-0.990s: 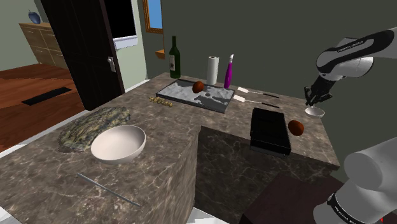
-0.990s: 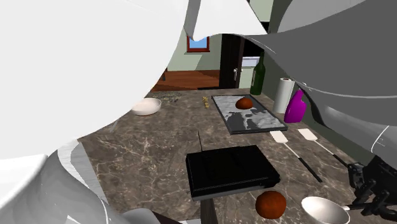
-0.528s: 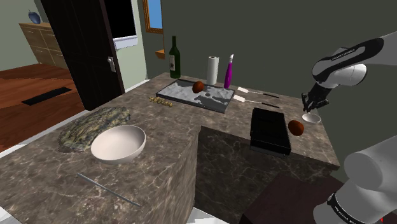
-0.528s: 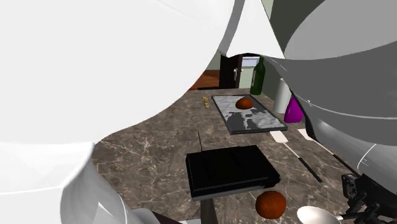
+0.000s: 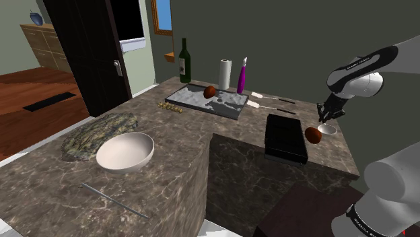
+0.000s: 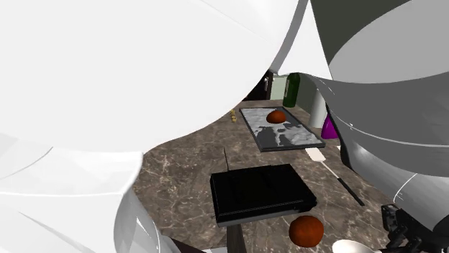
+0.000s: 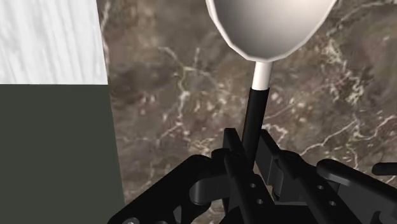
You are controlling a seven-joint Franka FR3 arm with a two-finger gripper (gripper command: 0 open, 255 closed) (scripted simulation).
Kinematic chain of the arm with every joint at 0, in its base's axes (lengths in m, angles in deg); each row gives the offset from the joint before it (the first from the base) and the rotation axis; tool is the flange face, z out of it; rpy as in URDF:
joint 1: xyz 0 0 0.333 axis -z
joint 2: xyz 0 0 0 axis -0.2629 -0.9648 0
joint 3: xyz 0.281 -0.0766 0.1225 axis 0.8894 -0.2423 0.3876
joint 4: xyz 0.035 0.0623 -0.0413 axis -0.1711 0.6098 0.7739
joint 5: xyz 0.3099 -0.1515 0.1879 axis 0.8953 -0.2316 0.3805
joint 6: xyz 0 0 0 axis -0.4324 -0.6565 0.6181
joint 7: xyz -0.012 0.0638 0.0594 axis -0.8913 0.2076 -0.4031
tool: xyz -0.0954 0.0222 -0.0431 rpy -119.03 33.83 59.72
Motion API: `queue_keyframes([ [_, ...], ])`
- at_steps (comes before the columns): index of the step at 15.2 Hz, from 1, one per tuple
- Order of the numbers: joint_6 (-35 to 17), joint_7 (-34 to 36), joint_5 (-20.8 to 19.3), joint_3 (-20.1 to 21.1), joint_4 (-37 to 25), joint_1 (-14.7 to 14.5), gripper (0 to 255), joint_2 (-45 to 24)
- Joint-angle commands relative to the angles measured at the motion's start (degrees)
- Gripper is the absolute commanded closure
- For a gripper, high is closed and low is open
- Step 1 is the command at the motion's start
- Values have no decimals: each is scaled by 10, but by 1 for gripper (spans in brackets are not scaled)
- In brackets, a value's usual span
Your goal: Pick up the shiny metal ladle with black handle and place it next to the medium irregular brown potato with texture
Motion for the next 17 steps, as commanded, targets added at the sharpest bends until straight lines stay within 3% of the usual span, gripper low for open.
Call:
queue_keyframes([
  [1, -1, 0, 0, 0, 0, 0, 255, 0],
  [3, -1, 0, 0, 0, 0, 0, 255, 0],
  [4, -1, 0, 0, 0, 0, 0, 0, 0],
  [9, -1, 0, 0, 0, 0, 0, 0, 0],
  [13, 77, 16, -22, 5, -23, 7, 0, 56],
  [17, 77, 16, -22, 5, -23, 7, 0, 56],
])
